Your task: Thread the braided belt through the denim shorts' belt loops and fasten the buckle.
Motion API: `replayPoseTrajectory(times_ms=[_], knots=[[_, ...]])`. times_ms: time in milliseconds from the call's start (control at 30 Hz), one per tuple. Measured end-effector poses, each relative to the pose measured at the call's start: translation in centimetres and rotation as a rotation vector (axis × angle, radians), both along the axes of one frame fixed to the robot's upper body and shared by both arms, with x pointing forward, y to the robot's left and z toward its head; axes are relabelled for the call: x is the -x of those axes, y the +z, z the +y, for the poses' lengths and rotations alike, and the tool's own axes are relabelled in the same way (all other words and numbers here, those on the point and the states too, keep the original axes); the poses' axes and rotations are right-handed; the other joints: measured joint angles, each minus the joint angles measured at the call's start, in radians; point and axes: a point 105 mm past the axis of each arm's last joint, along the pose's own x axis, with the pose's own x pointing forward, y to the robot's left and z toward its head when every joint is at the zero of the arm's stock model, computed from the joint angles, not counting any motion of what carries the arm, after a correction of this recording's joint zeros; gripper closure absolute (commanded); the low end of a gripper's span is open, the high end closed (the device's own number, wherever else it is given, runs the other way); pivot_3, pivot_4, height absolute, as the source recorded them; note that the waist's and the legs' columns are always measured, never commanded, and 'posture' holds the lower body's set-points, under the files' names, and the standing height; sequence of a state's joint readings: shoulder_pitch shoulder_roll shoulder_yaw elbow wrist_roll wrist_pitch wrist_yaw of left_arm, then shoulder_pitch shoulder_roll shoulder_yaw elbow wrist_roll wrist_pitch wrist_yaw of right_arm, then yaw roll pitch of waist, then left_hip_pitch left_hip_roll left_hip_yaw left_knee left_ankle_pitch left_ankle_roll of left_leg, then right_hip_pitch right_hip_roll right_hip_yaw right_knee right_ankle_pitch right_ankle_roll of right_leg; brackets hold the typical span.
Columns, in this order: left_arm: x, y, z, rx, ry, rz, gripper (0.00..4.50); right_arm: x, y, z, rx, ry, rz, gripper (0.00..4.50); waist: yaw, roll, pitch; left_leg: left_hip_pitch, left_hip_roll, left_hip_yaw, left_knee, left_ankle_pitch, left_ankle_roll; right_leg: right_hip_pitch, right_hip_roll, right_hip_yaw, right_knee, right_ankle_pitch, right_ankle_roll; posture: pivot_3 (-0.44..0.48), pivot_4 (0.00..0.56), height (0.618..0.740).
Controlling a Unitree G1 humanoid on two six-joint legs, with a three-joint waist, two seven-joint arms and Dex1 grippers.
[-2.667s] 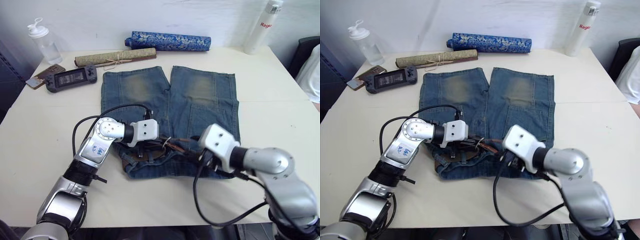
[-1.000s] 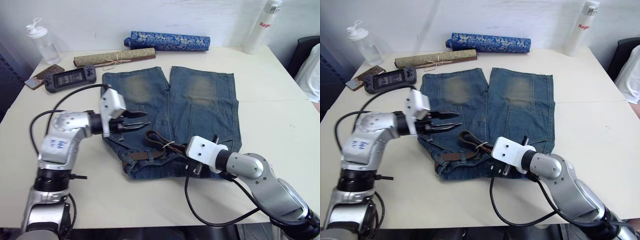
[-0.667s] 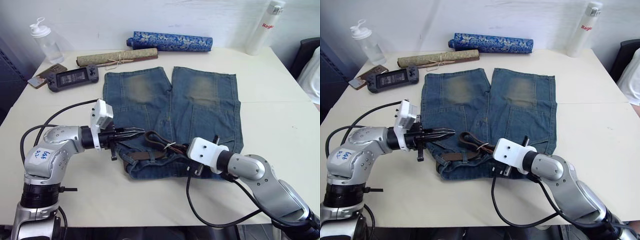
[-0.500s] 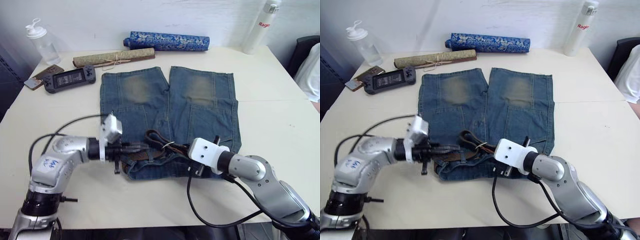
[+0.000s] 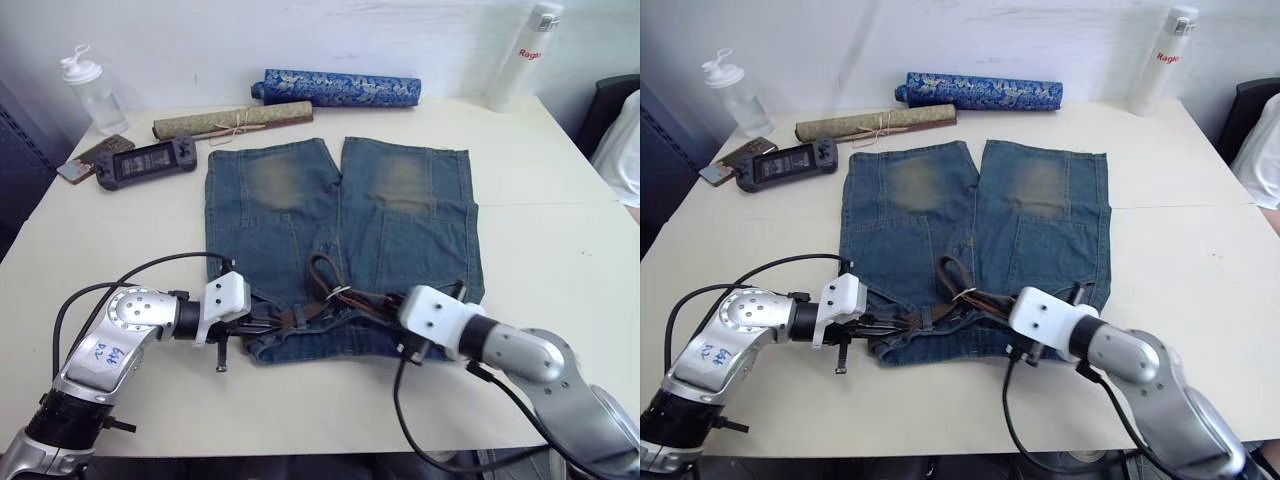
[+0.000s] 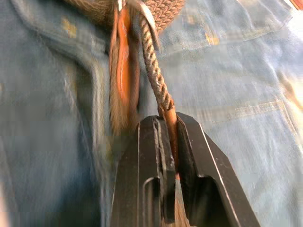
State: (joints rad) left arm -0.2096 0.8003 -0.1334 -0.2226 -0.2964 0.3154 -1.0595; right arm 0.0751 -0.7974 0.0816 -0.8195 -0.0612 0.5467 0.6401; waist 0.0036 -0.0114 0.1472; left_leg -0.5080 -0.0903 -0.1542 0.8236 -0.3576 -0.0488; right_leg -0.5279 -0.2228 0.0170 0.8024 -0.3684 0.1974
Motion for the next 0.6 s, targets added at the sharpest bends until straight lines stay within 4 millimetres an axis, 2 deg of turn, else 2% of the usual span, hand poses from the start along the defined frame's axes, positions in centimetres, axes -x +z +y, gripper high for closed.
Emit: replayPoseTrajectory(times_ms=[133,200,300,333,500,600], knots=[[0.0,-0.4,0.1,-0.019,0.001,-0.021,4.47,1.5,-0.8,-3.5,0.086,-0.035,-0.027,4.50,0.000,0.003,-0.004,0.012,0.001,0.003,0.000,-0.003,0.004,0.014,0.000,0.000,-0.002,-0.002,0.000,0.000,0.150,0.637],[0.1,-0.6,0.2,-0.021,0.008,-0.019,4.47,2.0,-1.4,-6.2,0.161,-0.072,-0.045,4.50,-0.001,0.003,-0.006,0.016,0.003,0.005,0.000,-0.007,0.004,0.019,0.001,0.000,-0.002,-0.005,-0.002,0.000,0.150,0.637],[0.1,-0.8,0.2,-0.024,0.009,-0.019,4.47,2.2,-1.7,-9.3,0.263,-0.107,-0.063,4.50,-0.001,0.003,-0.008,0.017,0.004,0.006,0.000,-0.009,0.005,0.022,0.001,-0.001,-0.001,-0.014,-0.017,0.000,0.150,0.637],[0.1,-0.8,0.2,-0.023,0.007,-0.020,4.47,2.1,-1.7,-10.3,0.288,-0.126,-0.073,4.50,-0.001,0.002,-0.008,0.017,0.004,0.006,0.000,-0.010,0.005,0.022,0.002,-0.001,-0.001,-0.014,-0.017,0.000,0.150,0.637],[0.0,-1.0,0.1,-0.023,0.004,-0.027,4.47,1.4,-1.1,-11.4,0.315,-0.146,-0.130,4.50,0.008,0.005,-0.010,0.016,0.005,0.006,0.001,-0.010,0.005,0.022,0.001,0.000,-0.001,-0.015,-0.017,0.000,0.150,0.637],[0.0,-1.0,0.1,-0.021,0.002,-0.036,4.47,1.1,-0.8,-11.4,0.324,-0.148,-0.160,4.50,0.018,0.005,-0.010,0.016,0.005,0.006,0.001,-0.010,0.005,0.022,0.002,0.000,-0.001,-0.015,-0.017,0.000,0.150,0.637]])
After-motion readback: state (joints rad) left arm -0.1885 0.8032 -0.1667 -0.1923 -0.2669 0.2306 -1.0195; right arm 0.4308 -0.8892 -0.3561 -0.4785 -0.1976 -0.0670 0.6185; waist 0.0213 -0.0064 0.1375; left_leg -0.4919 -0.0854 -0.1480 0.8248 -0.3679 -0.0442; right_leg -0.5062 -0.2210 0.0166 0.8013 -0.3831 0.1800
